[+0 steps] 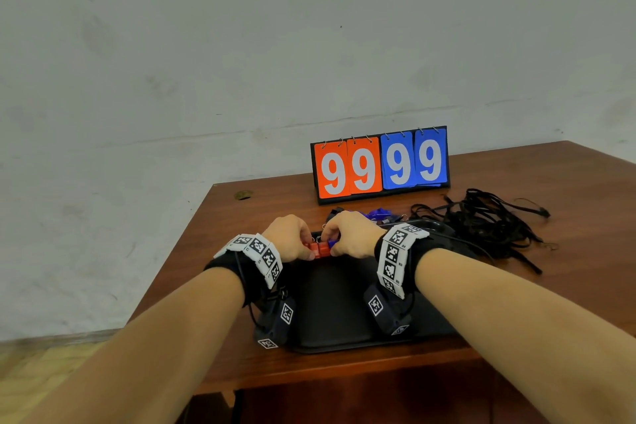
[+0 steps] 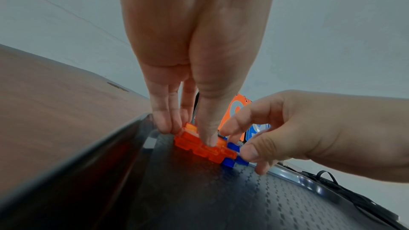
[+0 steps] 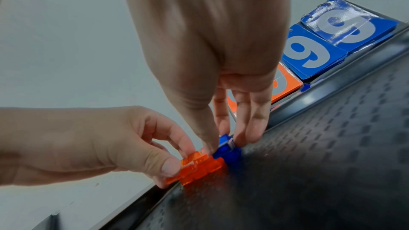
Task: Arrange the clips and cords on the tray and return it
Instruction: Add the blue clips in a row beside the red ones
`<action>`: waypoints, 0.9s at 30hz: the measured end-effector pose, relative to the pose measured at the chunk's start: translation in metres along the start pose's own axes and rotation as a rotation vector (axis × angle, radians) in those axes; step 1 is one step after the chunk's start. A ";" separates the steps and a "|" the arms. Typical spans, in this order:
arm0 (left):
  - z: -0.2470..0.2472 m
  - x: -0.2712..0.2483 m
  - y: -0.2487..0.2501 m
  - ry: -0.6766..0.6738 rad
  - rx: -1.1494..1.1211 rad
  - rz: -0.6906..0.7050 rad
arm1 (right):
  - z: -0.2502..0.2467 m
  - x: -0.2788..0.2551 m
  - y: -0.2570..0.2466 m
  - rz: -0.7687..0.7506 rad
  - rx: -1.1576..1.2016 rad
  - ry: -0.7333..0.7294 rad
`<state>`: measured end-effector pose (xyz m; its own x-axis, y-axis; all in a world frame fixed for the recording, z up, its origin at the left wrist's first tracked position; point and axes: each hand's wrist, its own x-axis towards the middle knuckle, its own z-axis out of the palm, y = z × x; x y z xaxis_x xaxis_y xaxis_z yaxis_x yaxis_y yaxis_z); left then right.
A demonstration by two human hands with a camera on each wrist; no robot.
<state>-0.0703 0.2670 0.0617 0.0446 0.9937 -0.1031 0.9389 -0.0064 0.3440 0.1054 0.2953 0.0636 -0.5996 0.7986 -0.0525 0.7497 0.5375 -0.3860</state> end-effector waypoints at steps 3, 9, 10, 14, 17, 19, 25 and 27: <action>-0.004 -0.002 0.002 0.018 0.002 -0.021 | -0.006 -0.009 0.003 0.000 0.020 0.033; -0.011 -0.005 0.033 0.092 -0.023 0.001 | -0.027 -0.034 0.026 0.060 0.126 0.121; -0.011 -0.004 0.041 0.096 -0.027 0.013 | -0.030 -0.038 0.032 0.077 0.135 0.135; -0.008 0.005 0.074 0.066 -0.021 0.073 | -0.041 -0.052 0.060 0.136 0.177 0.177; -0.007 0.017 0.093 0.066 -0.017 0.096 | -0.048 -0.061 0.077 0.155 0.191 0.200; -0.004 0.025 0.101 0.059 -0.009 0.098 | -0.052 -0.064 0.087 0.156 0.202 0.216; 0.008 0.052 0.113 0.046 -0.005 0.066 | -0.061 -0.061 0.111 0.152 0.228 0.230; 0.011 0.063 0.112 0.035 -0.014 0.044 | -0.062 -0.057 0.118 0.148 0.236 0.228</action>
<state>0.0418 0.3272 0.0836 0.0734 0.9958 -0.0553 0.9316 -0.0486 0.3602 0.2450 0.3300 0.0779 -0.3910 0.9175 0.0728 0.7227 0.3550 -0.5930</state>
